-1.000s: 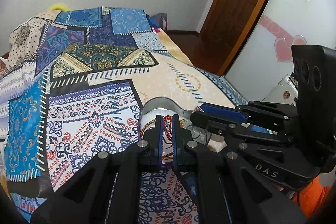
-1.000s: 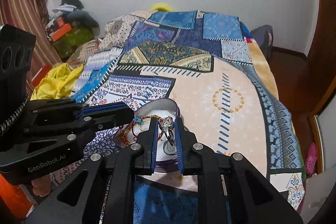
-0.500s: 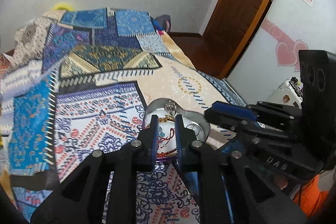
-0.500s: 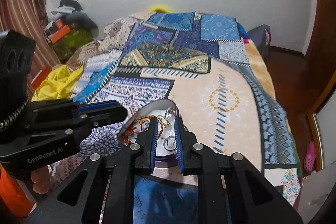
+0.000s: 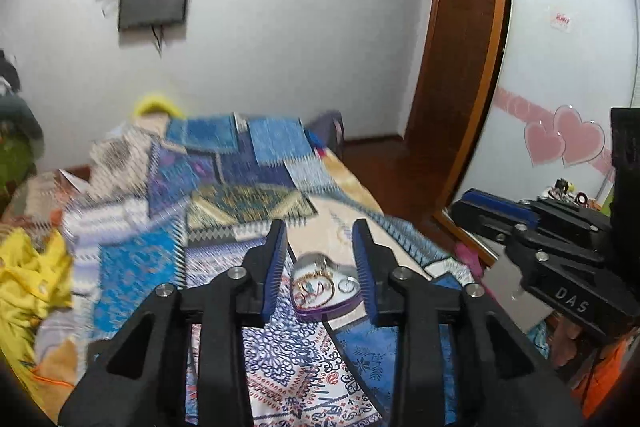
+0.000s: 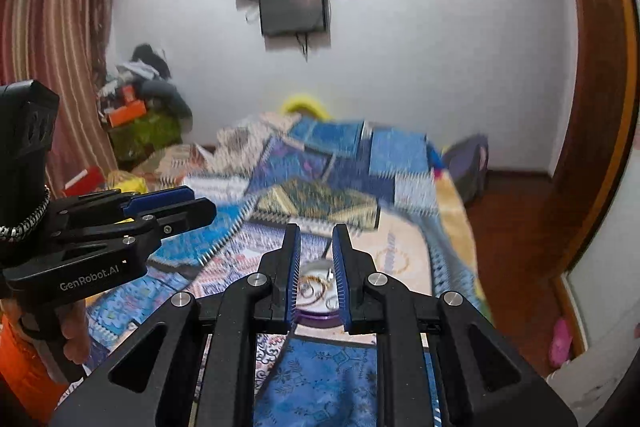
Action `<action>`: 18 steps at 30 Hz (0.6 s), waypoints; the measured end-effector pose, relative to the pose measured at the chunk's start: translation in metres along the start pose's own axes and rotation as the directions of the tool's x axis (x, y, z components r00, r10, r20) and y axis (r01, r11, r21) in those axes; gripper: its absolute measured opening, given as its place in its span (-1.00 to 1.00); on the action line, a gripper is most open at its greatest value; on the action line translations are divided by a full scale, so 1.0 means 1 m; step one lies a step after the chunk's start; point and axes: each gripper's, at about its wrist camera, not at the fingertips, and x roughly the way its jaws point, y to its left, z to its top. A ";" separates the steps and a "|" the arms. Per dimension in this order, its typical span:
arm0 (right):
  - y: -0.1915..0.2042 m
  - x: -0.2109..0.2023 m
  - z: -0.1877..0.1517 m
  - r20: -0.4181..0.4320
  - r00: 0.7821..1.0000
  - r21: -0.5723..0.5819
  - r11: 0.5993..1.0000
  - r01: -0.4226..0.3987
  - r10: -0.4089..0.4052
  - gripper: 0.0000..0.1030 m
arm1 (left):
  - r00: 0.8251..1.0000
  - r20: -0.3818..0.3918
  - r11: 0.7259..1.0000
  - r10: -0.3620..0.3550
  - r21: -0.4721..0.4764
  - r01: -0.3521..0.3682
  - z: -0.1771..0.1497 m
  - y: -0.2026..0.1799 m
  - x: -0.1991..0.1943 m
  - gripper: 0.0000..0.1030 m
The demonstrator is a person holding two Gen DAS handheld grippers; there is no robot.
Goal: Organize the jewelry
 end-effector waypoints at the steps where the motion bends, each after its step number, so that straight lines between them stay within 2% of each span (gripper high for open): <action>1: 0.004 -0.011 0.003 0.030 1.000 -0.007 1.000 0.007 -0.007 -0.72 | 0.999 0.030 1.000 0.011 0.008 -0.011 0.002 -0.004 -0.013 -0.26; 5: 0.017 -0.059 0.011 0.164 0.986 -0.018 0.999 0.034 -0.031 -0.72 | 0.991 0.131 0.999 0.039 0.021 -0.042 0.007 -0.017 -0.060 -0.21; 8: 0.025 -0.091 0.013 0.260 0.964 -0.017 0.998 0.059 -0.052 -0.72 | 0.974 0.217 0.996 0.066 0.038 -0.075 0.007 -0.029 -0.095 -0.17; 10: 0.031 -0.107 0.012 0.304 0.951 -0.013 0.998 0.068 -0.060 -0.72 | 0.959 0.268 0.993 0.088 0.048 -0.104 0.005 -0.035 -0.112 -0.05; 12: 0.035 -0.116 0.011 0.335 0.939 -0.011 0.996 0.085 -0.076 -0.70 | 0.942 0.315 0.989 0.113 0.057 -0.138 0.002 -0.042 -0.128 0.20; 13: 0.037 -0.117 0.011 0.346 0.934 -0.009 0.996 0.093 -0.084 -0.60 | 0.933 0.337 0.986 0.127 0.059 -0.155 0.001 -0.045 -0.134 0.28; 14: 0.039 -0.121 0.010 0.360 0.928 -0.005 0.995 0.102 -0.094 -0.42 | 0.924 0.355 0.982 0.145 0.059 -0.177 -0.001 -0.048 -0.140 0.41; 17: 0.044 -0.124 0.007 0.382 0.917 0.011 0.992 0.122 -0.117 0.04 | 0.910 0.380 0.977 0.168 0.058 -0.205 -0.004 -0.051 -0.145 0.72; 18: 0.045 -0.122 0.006 0.385 0.914 0.014 0.991 0.131 -0.126 0.08 | 0.908 0.383 0.977 0.169 0.055 -0.205 -0.005 -0.052 -0.147 0.80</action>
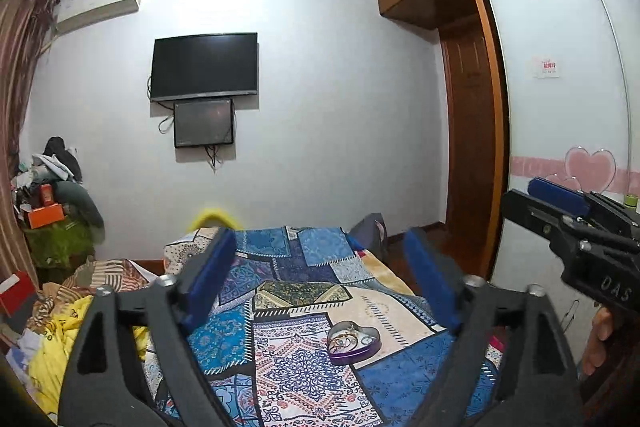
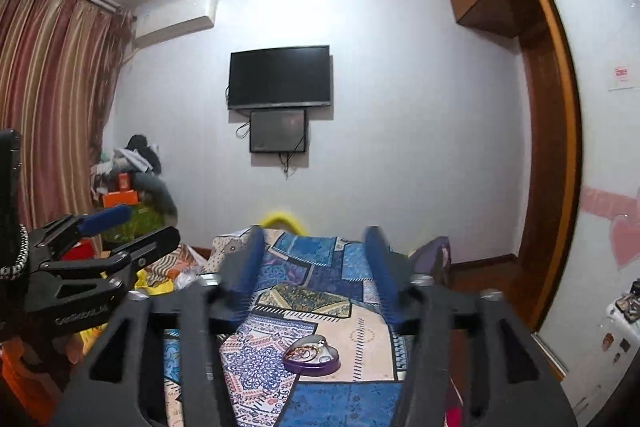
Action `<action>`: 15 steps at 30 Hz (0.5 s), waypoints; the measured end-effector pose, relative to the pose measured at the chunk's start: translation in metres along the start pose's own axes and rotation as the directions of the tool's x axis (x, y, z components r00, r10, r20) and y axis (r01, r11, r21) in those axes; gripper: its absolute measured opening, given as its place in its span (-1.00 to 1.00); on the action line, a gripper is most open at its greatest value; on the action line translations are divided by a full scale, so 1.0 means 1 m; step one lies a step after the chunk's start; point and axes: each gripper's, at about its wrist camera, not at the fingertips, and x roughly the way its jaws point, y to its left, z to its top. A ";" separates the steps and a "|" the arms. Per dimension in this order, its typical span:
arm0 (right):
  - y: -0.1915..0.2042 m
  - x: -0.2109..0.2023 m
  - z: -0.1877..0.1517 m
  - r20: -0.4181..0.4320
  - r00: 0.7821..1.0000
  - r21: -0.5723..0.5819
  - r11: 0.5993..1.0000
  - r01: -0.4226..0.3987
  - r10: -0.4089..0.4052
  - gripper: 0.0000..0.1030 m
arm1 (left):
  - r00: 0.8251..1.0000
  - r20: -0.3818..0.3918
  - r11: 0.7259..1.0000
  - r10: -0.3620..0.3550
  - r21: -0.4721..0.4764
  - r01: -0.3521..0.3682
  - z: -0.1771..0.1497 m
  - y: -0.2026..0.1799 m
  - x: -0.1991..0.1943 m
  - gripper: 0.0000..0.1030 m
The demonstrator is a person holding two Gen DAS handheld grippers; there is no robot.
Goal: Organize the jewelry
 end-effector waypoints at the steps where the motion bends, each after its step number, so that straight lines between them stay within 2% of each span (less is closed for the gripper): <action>1: 0.002 0.001 -0.001 0.001 1.000 -0.002 1.000 0.011 -0.011 0.17 | 1.000 0.002 1.000 0.003 -0.004 -0.003 -0.001 0.000 -0.001 0.82; 5: 0.007 0.000 -0.004 -0.004 0.999 0.000 0.999 0.040 -0.040 0.57 | 1.000 -0.005 1.000 -0.003 -0.021 0.003 -0.004 0.004 0.003 0.89; 6: 0.006 -0.003 -0.004 -0.002 0.999 0.000 0.999 0.049 -0.049 0.61 | 1.000 -0.007 1.000 -0.005 -0.025 0.004 -0.005 0.006 0.002 0.91; 15: 0.007 -0.011 -0.009 -0.020 0.998 -0.017 0.998 0.065 -0.066 0.65 | 1.000 -0.009 1.000 -0.009 -0.021 0.009 -0.010 0.000 -0.012 0.92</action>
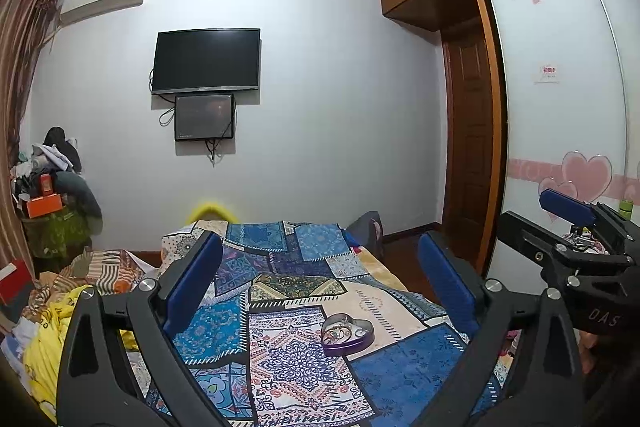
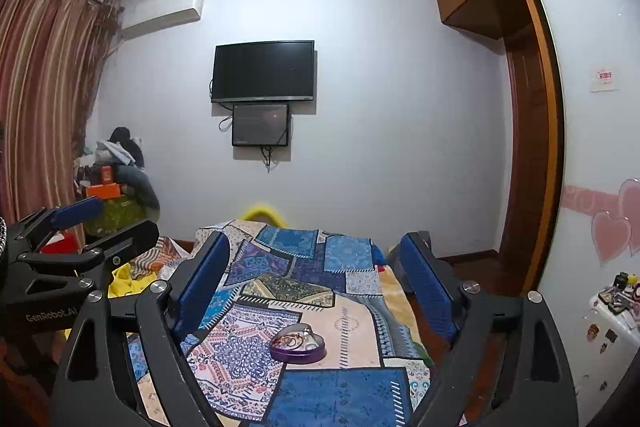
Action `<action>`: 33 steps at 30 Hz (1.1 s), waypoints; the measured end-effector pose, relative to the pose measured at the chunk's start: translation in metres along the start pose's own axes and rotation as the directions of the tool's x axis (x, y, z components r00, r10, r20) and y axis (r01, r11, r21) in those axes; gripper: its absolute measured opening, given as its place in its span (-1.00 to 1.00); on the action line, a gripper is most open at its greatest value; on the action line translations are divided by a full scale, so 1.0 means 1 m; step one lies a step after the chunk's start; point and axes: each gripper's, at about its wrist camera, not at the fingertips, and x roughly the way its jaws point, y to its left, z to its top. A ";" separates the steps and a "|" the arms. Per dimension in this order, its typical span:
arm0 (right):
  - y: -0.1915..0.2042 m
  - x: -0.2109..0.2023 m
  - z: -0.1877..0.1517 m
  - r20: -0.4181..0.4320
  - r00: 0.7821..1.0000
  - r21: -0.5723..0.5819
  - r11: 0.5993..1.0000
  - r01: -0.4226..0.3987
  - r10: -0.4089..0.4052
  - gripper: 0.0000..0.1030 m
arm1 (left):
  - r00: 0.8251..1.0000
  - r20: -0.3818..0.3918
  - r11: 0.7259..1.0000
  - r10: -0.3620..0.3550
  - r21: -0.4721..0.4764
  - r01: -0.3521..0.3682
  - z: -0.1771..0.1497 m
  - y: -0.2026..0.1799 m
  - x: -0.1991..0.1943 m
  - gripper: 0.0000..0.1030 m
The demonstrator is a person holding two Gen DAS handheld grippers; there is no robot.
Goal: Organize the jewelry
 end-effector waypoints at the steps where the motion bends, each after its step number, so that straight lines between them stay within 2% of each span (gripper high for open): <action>1: -0.002 -0.003 -0.003 0.000 1.000 -0.001 1.000 0.001 -0.001 0.65 | 1.000 -0.001 1.000 -0.001 0.001 0.001 -0.001 -0.001 0.000 0.92; 33: -0.009 -0.004 0.000 -0.033 0.999 0.003 1.000 0.005 -0.005 0.65 | 1.000 -0.017 0.999 -0.020 -0.030 0.019 -0.002 0.005 0.003 0.98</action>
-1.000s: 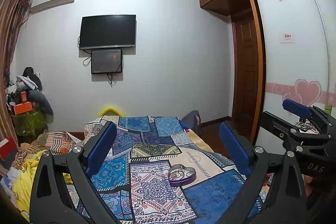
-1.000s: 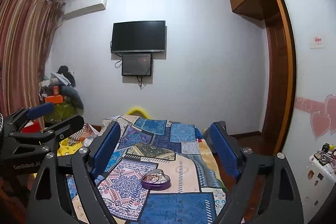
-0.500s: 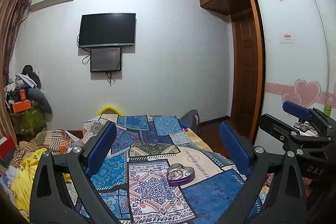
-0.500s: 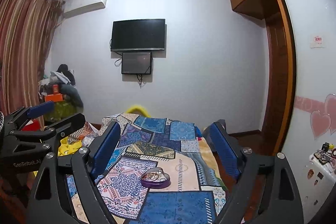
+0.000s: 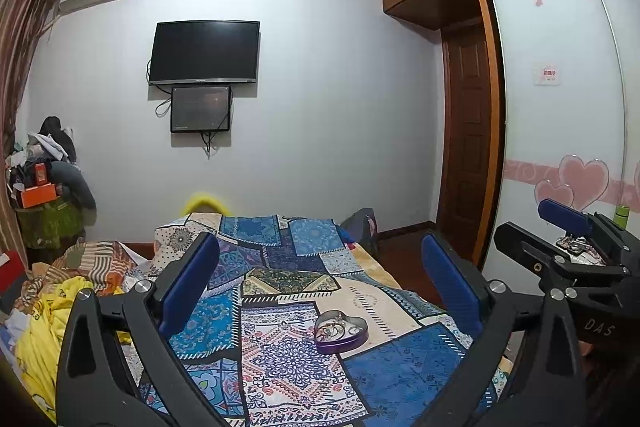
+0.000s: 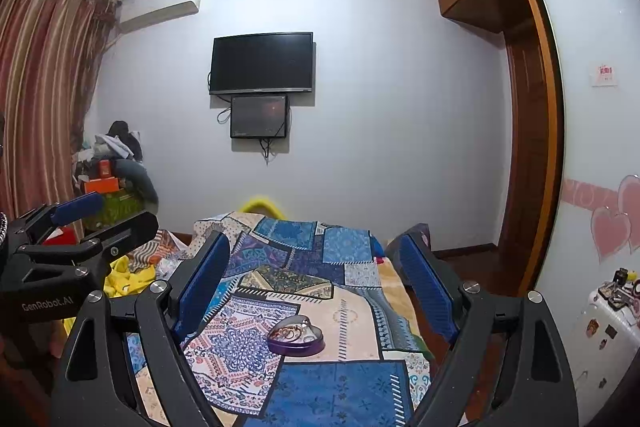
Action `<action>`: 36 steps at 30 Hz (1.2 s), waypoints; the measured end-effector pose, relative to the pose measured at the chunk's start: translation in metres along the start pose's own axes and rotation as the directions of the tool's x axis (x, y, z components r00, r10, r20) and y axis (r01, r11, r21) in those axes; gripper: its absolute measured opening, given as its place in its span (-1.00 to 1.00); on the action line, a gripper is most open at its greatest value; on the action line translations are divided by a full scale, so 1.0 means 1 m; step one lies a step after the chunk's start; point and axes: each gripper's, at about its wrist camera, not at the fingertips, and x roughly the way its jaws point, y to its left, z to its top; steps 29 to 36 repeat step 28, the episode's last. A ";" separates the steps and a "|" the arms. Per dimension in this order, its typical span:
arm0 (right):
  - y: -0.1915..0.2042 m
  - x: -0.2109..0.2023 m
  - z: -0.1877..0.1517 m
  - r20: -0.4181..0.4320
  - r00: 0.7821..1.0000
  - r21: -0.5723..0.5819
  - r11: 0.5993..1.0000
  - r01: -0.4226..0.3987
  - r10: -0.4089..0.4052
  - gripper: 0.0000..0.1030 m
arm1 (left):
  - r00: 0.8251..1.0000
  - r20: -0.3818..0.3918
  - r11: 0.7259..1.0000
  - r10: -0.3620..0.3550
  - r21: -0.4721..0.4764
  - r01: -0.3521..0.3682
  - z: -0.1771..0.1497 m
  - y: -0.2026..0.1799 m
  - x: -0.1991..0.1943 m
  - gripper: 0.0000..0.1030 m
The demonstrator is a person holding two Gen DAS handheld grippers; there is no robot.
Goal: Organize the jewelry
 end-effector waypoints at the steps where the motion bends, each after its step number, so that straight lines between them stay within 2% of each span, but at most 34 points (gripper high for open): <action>1: 0.000 0.001 0.000 -0.001 1.000 0.000 1.000 0.000 0.000 0.65 | 1.000 0.001 1.000 0.000 -0.001 0.000 0.000 0.000 0.000 0.98; 36: -0.003 0.007 0.001 -0.020 1.000 0.016 1.000 0.000 0.000 0.65 | 0.999 -0.022 1.000 -0.026 -0.001 0.026 -0.006 -0.001 0.010 0.99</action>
